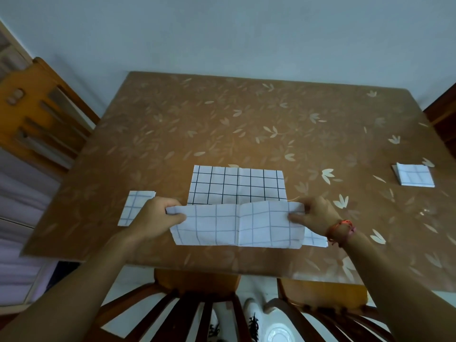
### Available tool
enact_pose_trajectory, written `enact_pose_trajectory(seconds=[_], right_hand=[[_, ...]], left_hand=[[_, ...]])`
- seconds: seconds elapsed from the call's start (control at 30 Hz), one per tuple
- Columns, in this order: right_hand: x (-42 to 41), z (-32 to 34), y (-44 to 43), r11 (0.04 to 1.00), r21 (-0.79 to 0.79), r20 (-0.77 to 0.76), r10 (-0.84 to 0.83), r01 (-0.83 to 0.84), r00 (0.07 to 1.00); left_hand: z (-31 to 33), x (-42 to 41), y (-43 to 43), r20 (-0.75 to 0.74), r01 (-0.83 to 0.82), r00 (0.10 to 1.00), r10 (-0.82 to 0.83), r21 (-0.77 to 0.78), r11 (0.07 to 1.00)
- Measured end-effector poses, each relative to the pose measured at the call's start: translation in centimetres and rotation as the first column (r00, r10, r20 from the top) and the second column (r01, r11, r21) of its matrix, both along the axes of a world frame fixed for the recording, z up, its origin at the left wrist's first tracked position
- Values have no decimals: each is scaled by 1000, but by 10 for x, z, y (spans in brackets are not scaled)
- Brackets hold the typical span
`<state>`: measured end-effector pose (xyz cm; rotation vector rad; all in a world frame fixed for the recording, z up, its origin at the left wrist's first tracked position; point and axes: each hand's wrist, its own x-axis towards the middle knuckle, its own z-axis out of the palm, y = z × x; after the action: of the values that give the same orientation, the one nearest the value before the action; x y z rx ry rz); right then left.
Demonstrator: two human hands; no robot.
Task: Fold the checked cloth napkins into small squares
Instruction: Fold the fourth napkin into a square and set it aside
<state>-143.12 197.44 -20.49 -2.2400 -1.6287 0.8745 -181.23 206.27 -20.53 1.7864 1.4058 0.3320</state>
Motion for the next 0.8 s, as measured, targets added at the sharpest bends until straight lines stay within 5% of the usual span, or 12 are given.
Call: enact_pose_trajectory(seconds=[0.43, 0.8], right_hand=[[21, -11, 70, 942, 62, -129, -320, 330, 938], [33, -67, 127, 913, -27, -149, -406, 407, 902]], left_hand=[[-17, 50, 90, -15, -122, 992, 126, 169, 978], [-65, 75, 150, -115, -103, 986, 123, 165, 981]])
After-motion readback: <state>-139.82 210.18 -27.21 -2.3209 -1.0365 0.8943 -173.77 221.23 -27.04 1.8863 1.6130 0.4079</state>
